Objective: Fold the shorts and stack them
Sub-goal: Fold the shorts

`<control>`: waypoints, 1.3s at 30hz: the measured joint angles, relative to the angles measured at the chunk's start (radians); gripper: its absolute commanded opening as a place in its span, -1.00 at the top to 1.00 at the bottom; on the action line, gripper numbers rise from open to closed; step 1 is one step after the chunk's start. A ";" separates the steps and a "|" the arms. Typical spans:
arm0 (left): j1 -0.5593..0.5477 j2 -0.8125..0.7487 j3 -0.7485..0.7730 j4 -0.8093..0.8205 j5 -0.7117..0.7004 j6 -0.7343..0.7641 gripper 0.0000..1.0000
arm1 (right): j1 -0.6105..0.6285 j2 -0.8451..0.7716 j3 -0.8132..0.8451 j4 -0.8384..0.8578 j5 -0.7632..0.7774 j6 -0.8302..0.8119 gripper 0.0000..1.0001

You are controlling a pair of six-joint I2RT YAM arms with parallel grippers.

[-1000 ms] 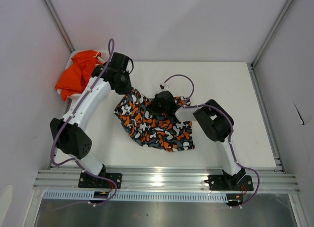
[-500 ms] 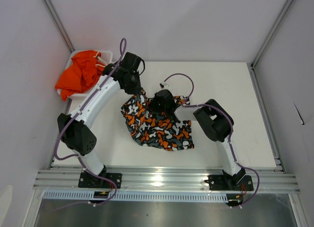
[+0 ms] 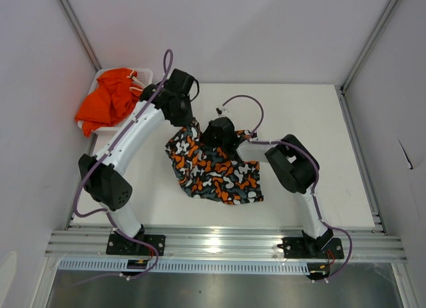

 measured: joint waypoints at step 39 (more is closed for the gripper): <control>-0.073 0.205 0.273 -0.152 -0.094 -0.218 1.00 | -0.239 -0.597 -0.418 -0.361 -0.029 -0.125 0.42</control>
